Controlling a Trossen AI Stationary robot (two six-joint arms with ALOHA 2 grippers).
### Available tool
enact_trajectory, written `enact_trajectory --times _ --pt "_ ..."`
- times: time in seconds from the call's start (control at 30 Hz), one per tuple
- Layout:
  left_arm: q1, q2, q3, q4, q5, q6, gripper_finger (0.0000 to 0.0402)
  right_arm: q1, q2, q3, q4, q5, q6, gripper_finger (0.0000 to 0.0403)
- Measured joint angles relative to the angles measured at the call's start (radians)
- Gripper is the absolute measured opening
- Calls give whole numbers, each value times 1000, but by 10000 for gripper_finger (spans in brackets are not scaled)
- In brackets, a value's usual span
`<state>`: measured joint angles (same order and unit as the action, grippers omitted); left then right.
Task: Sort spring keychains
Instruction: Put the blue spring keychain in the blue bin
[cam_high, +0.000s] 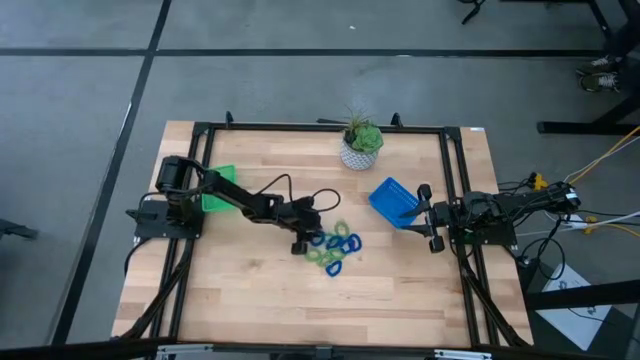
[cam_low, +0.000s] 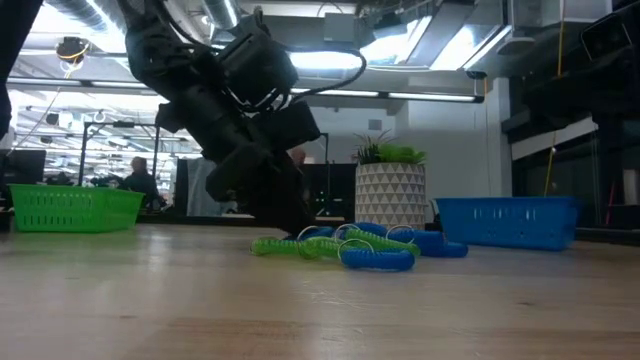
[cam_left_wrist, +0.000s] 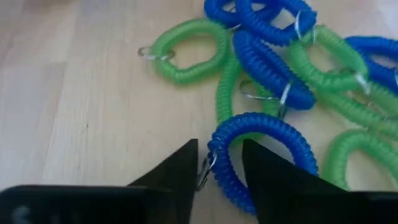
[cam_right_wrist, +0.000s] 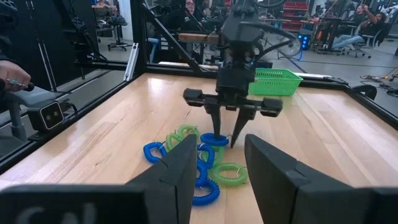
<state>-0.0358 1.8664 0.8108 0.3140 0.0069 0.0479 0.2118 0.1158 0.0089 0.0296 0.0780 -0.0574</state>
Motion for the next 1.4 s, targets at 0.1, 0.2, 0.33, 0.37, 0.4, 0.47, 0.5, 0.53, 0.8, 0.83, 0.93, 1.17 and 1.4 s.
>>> enact_trajectory --times 0.1,0.2,0.33,0.37,0.4,0.47,0.5,0.53,0.8,0.83,0.93,1.17,1.4 --pt "-3 0 0 13 -18 0 71 0 0 0 0 0 0 136" --pt "-4 -1 0 49 -44 15 36 0 0 0 0 0 0 136" --pt "-4 -53 0 44 -59 69 12 0 0 0 0 0 0 136" --pt "-4 -72 0 42 -69 71 13 0 0 0 0 0 0 136" --pt "-4 -92 0 39 -82 73 16 0 0 0 0 0 0 136" --pt "-7 -134 0 11 -105 92 26 0 0 0 0 0 0 136" --pt "-11 -151 0 5 -117 96 29 0 0 0 0 0 0 136" --pt "-17 -171 0 -6 -135 97 31 0 0 0 0 0 0 136" --pt "-115 -255 0 15 -281 128 21 0 0 0 0 0 0 136" --pt "-131 -256 0 33 -305 137 22 0 0 0 0 0 0 136" --pt "-180 -256 0 83 -382 164 22 0 0 0 0 0 0 136" --pt "-280 -256 0 132 -500 187 22 0 0 0 0 0 0 136" --pt "-327 -256 0 127 -520 149 22 0 0 0 13 0 10 136"
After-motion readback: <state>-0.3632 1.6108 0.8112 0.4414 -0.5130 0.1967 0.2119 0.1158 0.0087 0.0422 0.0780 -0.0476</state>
